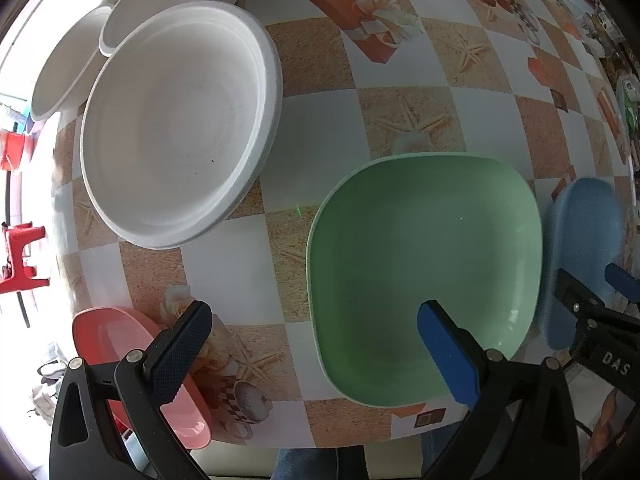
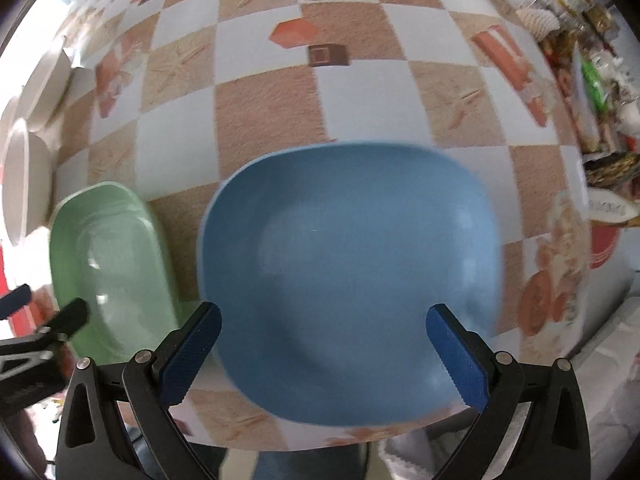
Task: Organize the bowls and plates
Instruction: 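Close the left tool's fingers on the green plate rim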
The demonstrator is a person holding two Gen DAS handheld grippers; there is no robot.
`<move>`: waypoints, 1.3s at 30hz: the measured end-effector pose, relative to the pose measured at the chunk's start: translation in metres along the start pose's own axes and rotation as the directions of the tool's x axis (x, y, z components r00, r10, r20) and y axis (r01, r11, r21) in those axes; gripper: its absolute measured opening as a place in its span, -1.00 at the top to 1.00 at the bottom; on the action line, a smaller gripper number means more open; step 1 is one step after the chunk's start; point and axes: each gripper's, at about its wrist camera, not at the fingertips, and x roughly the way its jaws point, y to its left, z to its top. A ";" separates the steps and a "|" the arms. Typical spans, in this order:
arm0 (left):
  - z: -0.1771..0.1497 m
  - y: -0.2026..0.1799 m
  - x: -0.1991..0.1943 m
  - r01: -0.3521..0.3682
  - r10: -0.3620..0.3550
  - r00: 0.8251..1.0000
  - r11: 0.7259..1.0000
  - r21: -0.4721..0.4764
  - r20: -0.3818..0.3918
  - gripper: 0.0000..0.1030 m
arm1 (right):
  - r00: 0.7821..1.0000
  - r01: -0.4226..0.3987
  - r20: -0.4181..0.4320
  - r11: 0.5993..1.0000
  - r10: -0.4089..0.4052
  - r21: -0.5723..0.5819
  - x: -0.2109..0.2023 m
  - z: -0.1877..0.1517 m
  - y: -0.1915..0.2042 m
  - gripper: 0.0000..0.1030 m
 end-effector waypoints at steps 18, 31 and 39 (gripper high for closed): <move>-0.007 0.029 0.004 -0.016 0.016 1.000 0.999 -0.030 -0.019 -0.99 | 0.992 -0.081 0.100 0.993 0.073 0.080 -0.010 0.027 -0.027 -1.00; -0.021 0.065 0.016 -0.046 0.046 0.999 0.997 -0.062 -0.004 -0.99 | 0.976 -0.213 0.038 0.974 0.216 -0.080 0.022 0.056 0.105 -1.00; -0.022 0.067 0.025 -0.013 0.012 1.000 0.999 -0.046 -0.008 -0.99 | 0.986 -0.166 -0.039 0.982 0.163 -0.085 0.065 0.047 0.126 -1.00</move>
